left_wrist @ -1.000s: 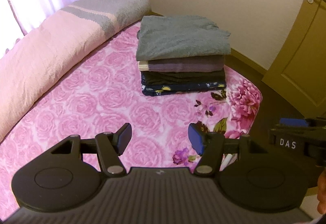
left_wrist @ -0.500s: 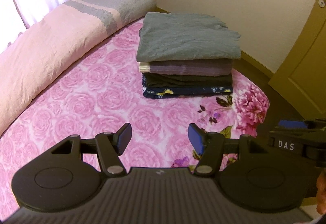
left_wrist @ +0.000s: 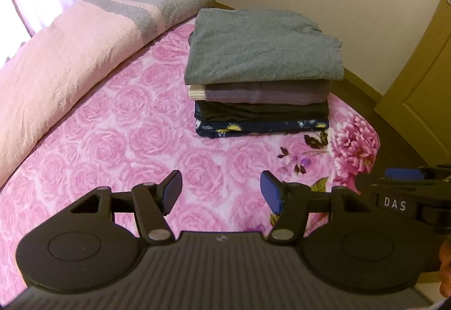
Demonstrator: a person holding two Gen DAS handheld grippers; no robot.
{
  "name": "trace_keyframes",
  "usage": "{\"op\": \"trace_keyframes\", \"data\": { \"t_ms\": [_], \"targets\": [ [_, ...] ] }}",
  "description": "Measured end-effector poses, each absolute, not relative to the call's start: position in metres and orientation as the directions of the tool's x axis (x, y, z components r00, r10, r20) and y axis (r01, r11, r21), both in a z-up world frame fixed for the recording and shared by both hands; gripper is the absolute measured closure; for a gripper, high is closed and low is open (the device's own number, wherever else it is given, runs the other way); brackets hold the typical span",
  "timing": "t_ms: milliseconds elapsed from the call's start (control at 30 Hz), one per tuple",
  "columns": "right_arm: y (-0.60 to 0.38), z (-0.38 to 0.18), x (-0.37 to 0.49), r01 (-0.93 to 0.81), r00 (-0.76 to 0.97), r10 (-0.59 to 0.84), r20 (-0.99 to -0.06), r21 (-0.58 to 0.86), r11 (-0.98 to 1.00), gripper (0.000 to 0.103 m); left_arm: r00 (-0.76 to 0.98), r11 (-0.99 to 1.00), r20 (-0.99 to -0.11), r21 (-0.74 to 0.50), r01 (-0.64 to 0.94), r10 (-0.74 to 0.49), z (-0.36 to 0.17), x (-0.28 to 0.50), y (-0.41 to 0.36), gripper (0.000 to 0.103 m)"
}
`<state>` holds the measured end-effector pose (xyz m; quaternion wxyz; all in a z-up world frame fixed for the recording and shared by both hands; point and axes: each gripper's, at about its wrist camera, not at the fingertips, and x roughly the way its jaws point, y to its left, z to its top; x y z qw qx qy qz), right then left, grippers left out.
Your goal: Fold clothes
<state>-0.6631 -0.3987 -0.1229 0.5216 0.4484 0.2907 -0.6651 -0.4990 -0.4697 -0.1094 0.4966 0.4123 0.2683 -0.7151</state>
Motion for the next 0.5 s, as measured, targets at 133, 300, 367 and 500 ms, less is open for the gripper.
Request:
{"op": "trace_keyframes", "data": {
  "t_ms": [133,300,367,500],
  "targets": [
    [-0.405,-0.122,-0.664,0.955,-0.061,-0.437,-0.897,0.076,-0.288,0.056,-0.166,-0.363,-0.852,0.031,0.931,-0.497,-0.109,-0.501,-0.475,0.045],
    [-0.409,-0.123,-0.667,0.955,-0.059,-0.431,-0.900,0.075,-0.287,0.056,-0.164,-0.361,-0.847,0.036,0.932,-0.506,-0.107,-0.504,-0.479,0.045],
    [-0.410,-0.124,-0.667,0.956,-0.058,-0.429,-0.901,0.074,-0.284,0.056,-0.169,-0.363,-0.840,0.034,0.931,-0.515,-0.105,-0.506,-0.479,0.045],
    [-0.409,-0.123,-0.670,0.957,-0.058,-0.432,-0.900,0.073,-0.281,0.056,-0.173,-0.360,-0.822,0.041,0.932,-0.543,-0.099,-0.511,-0.478,0.045]
  ]
}}
